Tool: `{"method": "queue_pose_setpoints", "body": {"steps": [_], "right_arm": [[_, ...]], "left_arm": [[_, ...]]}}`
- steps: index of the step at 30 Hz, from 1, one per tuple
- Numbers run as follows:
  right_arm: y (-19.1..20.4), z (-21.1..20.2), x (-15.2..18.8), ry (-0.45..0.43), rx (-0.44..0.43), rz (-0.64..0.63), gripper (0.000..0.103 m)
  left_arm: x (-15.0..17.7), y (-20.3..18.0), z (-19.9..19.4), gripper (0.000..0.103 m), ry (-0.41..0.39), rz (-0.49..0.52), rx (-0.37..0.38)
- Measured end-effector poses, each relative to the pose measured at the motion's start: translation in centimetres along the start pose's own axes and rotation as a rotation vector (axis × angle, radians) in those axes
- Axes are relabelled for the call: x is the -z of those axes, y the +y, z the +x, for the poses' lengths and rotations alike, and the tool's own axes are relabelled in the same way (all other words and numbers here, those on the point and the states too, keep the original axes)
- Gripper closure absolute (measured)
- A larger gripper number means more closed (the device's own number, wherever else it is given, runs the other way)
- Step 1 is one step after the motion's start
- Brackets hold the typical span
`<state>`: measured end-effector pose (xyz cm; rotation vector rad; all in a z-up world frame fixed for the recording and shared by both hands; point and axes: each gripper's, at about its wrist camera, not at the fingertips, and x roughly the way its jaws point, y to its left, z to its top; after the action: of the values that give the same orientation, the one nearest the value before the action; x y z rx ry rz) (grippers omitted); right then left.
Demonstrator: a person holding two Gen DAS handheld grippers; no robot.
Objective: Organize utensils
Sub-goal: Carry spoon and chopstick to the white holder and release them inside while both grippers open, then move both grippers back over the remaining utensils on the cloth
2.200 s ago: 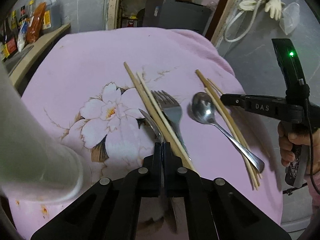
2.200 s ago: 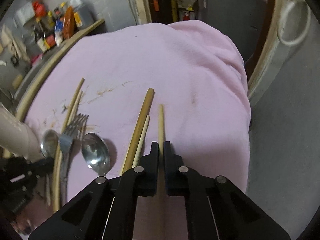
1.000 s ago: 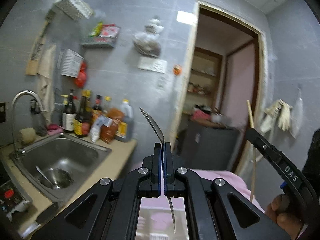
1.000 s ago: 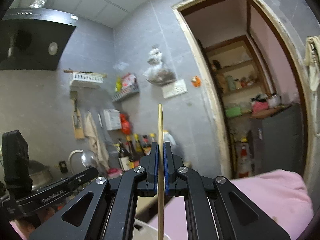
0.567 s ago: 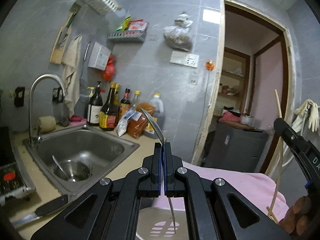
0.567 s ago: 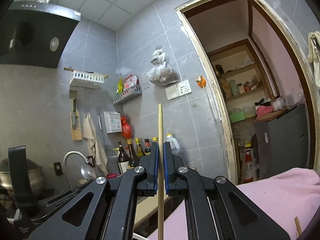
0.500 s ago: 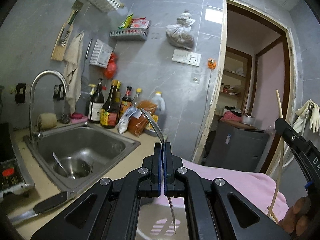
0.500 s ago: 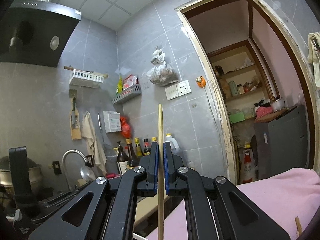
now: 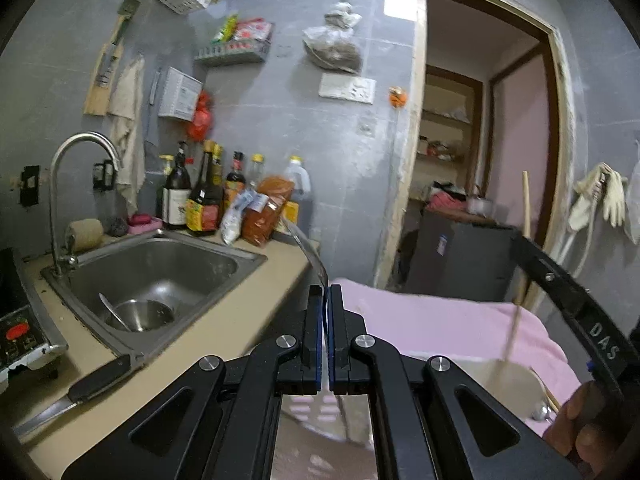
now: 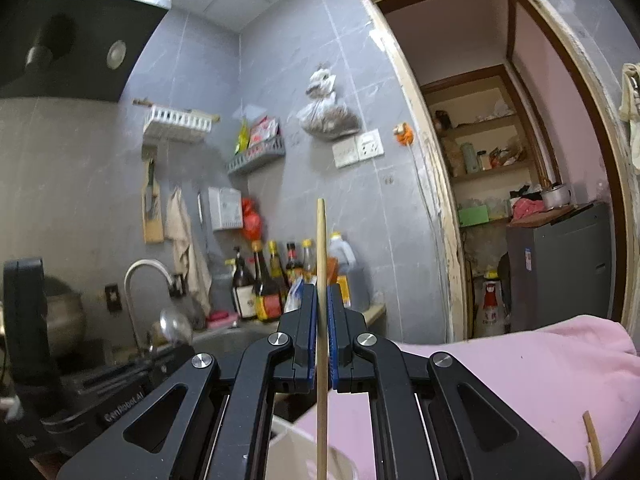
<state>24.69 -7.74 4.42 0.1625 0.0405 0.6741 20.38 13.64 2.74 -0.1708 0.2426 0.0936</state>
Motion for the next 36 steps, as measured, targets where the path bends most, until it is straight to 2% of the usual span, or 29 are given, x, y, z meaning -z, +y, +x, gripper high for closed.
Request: {"method": "queue_pose_setpoints", "body": {"steps": [6, 10, 12, 15, 17, 19, 20, 21, 22, 23, 25, 27, 30, 36], "right_arm": [[-0.7, -1.0, 0.3, 0.063, -0.007, 0.013, 0.097], [-0.9, -2.0, -0.1, 0.072, -0.022, 0.009, 0.083], [-1.0, -2.6, -0.4, 0.068, -0.023, 0.002, 0.082], [-1.3, -3.9, -1.2, 0.054, -0.014, -0.010, 0.078], [-1.7, -4.9, -1.8, 0.043, 0.007, -0.020, 0.065], [-2.2, -6.1, -2.5, 0.028, 0.025, -0.032, 0.051], [-2.5, -6.8, -2.8, 0.020, 0.041, -0.042, 0.049], [-2.8, -7.4, -3.1, 0.017, 0.057, -0.053, 0.048], [-3.0, -7.8, -3.4, 0.015, 0.067, -0.061, 0.043], [-3.3, -8.3, -3.7, 0.012, 0.078, -0.069, 0.033], [-4.1, -9.8, -4.2, -0.006, 0.105, -0.081, 0.023], [-4.9, -10.9, -4.6, -0.011, 0.136, -0.094, 0.019], [-6.2, -12.7, -5.0, -0.026, 0.181, -0.107, 0.000], [-9.0, -15.7, -4.9, -0.032, 0.273, -0.137, 0.000]], "left_arm": [[0.4, -0.4, -0.2, 0.099, 0.061, -0.001, 0.046], [0.4, -0.9, -0.7, 0.077, 0.079, 0.007, 0.071], [0.1, -1.4, -1.3, 0.075, 0.071, 0.010, 0.077], [-0.3, -2.1, -2.0, 0.065, 0.066, 0.026, 0.080], [-0.6, -3.0, -2.7, 0.060, 0.054, 0.029, 0.095], [-0.9, -3.9, -3.5, 0.050, 0.035, 0.033, 0.104], [-1.1, -4.3, -3.7, 0.046, 0.028, 0.034, 0.107], [-1.2, -4.8, -4.0, 0.040, 0.019, 0.035, 0.115], [-1.4, -5.3, -4.3, 0.033, 0.011, 0.035, 0.125], [-1.6, -5.6, -4.6, 0.028, 0.005, 0.036, 0.133], [-1.7, -6.6, -5.1, 0.015, -0.009, 0.040, 0.158], [-1.8, -7.7, -5.4, 0.010, -0.008, 0.048, 0.185], [-1.7, -9.2, -5.5, 0.007, 0.013, 0.058, 0.234], [-0.9, -12.1, -5.1, 0.006, 0.070, 0.082, 0.300]]}}
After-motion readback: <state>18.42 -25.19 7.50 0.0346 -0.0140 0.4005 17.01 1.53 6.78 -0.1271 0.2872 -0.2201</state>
